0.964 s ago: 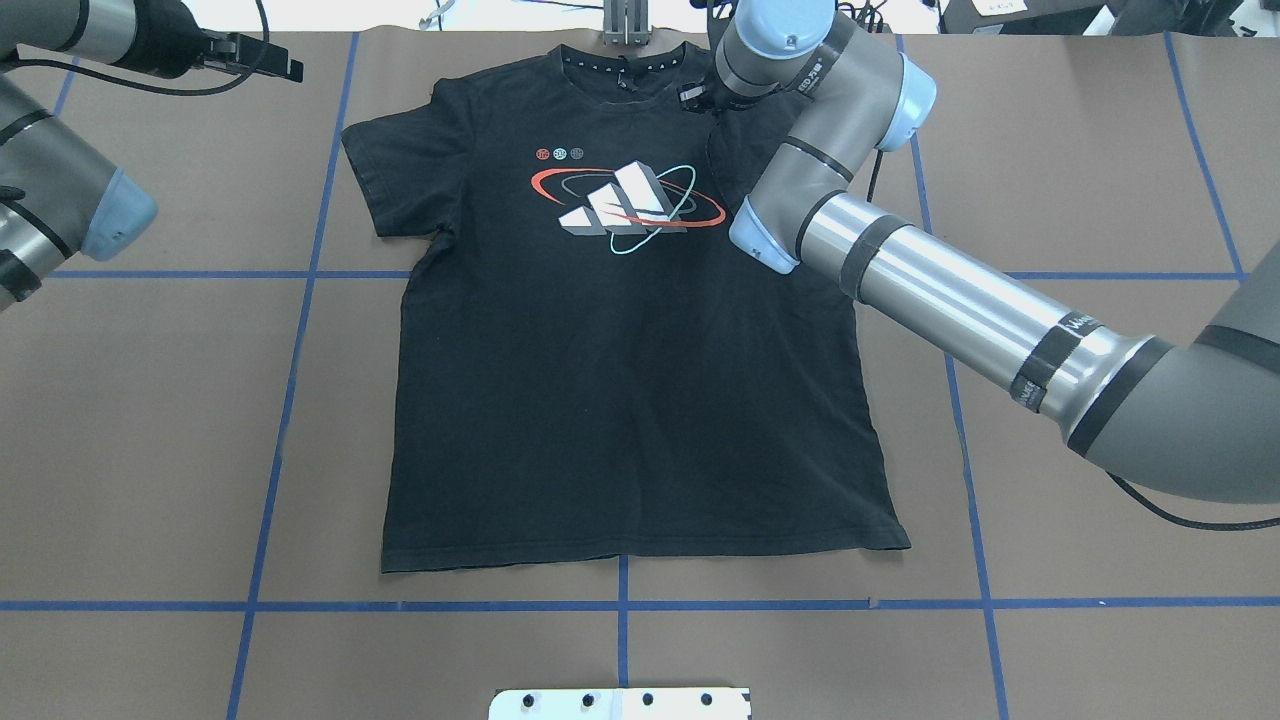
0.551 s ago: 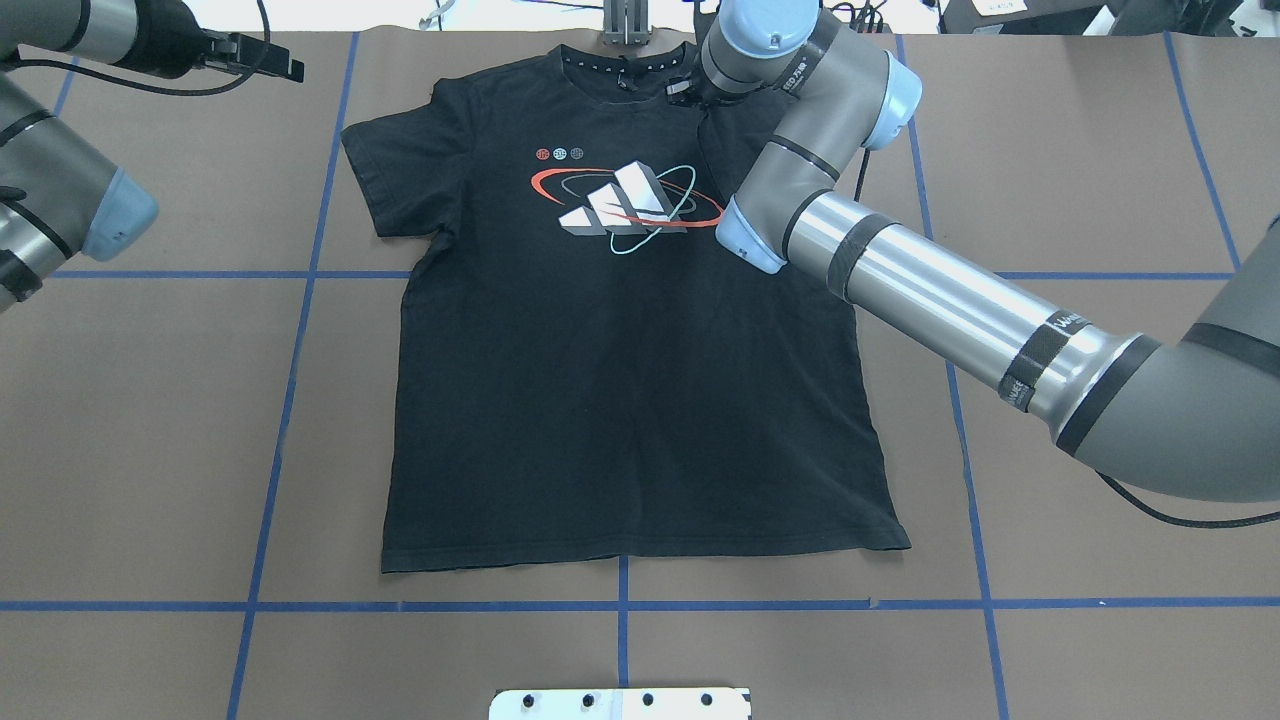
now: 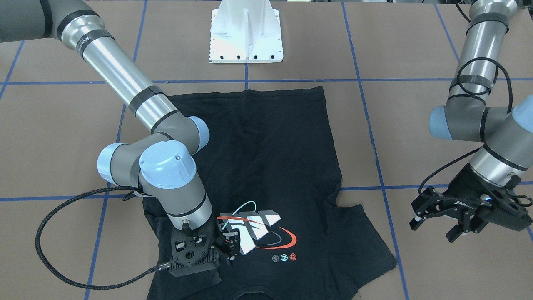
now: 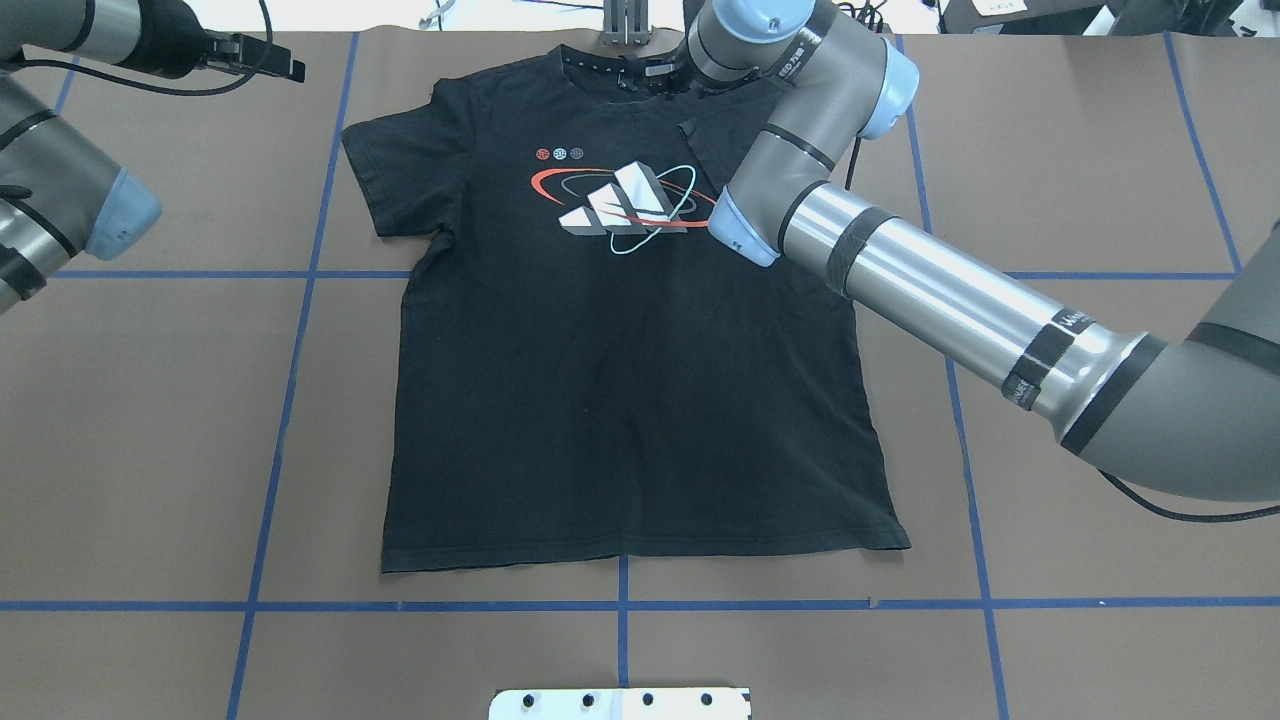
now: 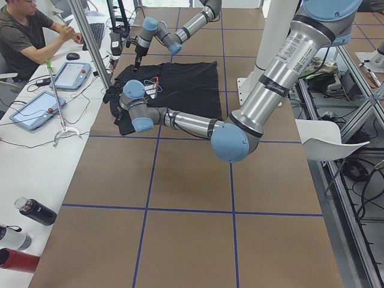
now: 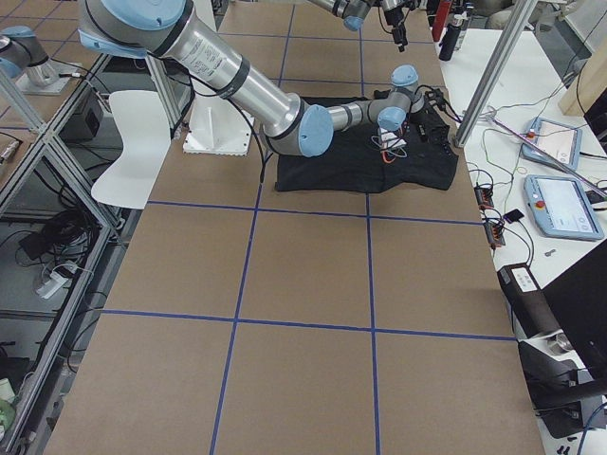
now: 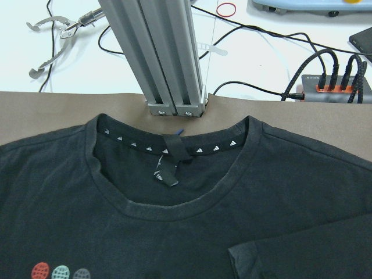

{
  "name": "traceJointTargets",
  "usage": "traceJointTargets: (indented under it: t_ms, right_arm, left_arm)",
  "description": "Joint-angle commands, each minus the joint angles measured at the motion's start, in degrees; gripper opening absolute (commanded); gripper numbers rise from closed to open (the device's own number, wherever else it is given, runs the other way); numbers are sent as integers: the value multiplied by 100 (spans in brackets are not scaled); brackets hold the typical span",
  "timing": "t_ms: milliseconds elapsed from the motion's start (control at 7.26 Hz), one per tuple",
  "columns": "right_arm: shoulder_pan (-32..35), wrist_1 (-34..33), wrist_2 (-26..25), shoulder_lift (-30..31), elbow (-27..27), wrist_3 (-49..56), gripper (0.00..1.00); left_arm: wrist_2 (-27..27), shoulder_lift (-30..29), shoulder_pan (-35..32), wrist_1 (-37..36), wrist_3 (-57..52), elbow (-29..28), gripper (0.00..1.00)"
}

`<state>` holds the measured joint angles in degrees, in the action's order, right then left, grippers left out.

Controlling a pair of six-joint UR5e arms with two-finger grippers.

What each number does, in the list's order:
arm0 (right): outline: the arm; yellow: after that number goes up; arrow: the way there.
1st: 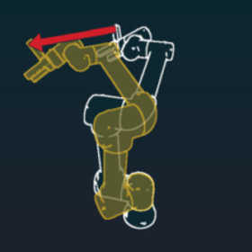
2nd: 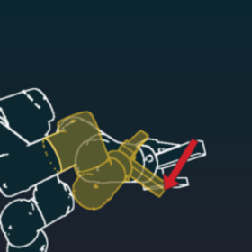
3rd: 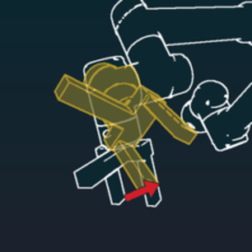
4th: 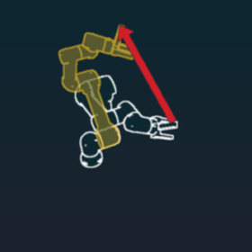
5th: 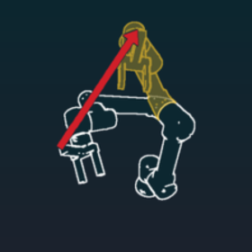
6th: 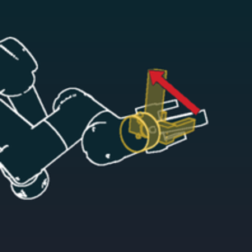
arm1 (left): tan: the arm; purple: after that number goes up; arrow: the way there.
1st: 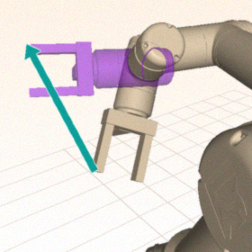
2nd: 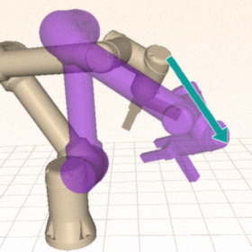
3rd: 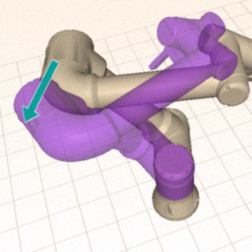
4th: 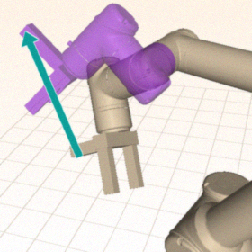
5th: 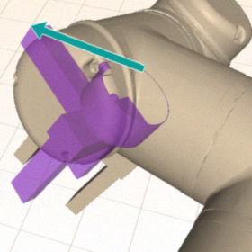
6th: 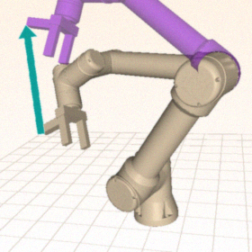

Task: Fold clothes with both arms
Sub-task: 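Grasp the sleeve with the right gripper and fold it inward onto the shirt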

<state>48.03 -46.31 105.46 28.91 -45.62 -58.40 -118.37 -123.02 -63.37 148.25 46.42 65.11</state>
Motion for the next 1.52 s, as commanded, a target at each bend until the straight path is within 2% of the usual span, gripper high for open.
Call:
traceJointTargets:
  t_ms: [0,138,276,551,689,827,964,1378]
  right_arm:
    - [75,-53,360,717,-1302,-846,99]
    - [127,-167,561,1113,-1857,-858,99]
    - [145,-464,641,1291,-2246,-858,99]
    - [189,-493,782,1711,-2783,-858,99]
    - [206,-493,826,2010,-3099,-858,99]
    - [215,-502,835,2144,-3268,-858,99]
    - [207,-537,835,2145,-3269,-849,99]
    - [198,-537,809,2154,-3252,-831,99]
  left_arm:
    - [925,-318,471,458,732,-575,99]
    - [1348,-363,657,468,780,-752,99]
    - [1404,-381,685,468,789,-928,94]
    - [1885,-678,895,485,824,-1490,79]
    - [1888,-715,905,485,833,-1544,69]
    - [1897,-724,905,494,833,-1649,59]
    - [1897,-793,905,625,833,-1842,56]
    - [1940,-838,1028,811,833,-2151,55]
